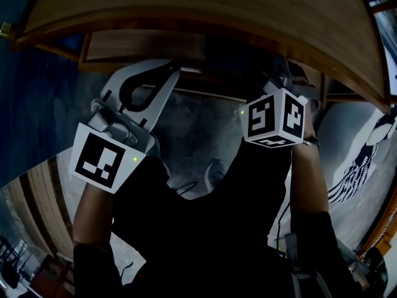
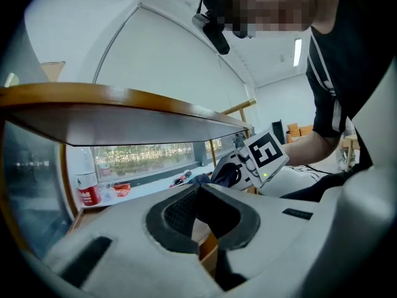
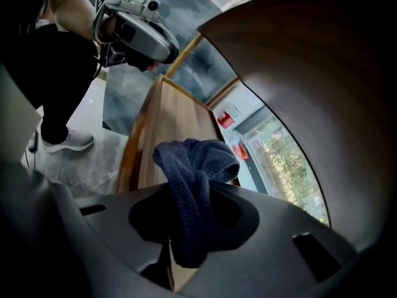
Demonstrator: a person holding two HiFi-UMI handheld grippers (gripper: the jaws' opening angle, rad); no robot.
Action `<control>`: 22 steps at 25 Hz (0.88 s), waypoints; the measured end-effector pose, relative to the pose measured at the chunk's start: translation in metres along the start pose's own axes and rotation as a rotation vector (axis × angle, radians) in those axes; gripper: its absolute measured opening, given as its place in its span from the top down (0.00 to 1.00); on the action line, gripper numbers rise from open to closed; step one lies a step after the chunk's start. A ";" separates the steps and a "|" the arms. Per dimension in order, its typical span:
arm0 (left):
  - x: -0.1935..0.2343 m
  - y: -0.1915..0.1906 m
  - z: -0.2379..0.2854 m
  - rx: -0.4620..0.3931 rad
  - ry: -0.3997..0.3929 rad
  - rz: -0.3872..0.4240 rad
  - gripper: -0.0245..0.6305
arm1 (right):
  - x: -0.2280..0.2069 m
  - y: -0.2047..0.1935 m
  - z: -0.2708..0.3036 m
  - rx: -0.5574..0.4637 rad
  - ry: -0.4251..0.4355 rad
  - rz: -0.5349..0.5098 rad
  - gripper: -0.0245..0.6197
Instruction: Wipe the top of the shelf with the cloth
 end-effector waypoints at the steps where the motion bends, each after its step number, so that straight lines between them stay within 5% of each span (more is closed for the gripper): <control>1: 0.006 0.000 -0.009 0.003 0.020 0.002 0.93 | 0.004 0.013 0.009 -0.022 0.015 -0.009 0.82; 10: 0.059 -0.012 -0.082 0.068 0.182 0.034 0.93 | 0.034 0.107 0.079 -0.161 0.119 -0.070 0.82; 15: 0.082 -0.012 -0.113 0.030 0.287 0.027 0.93 | 0.044 0.150 0.106 -0.214 0.137 -0.090 0.82; 22: 0.092 -0.018 -0.124 0.022 0.310 0.015 0.93 | 0.057 0.184 0.133 -0.242 0.179 -0.117 0.82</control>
Point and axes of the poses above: the fingertips, and each gripper's own axes: z forward along the fingers, x to its left, y out of its top, the point moved 2 cm from there along -z, backward along the fingers, and after that the axes turned 12 degrees about -x, right-handed, at the moved point
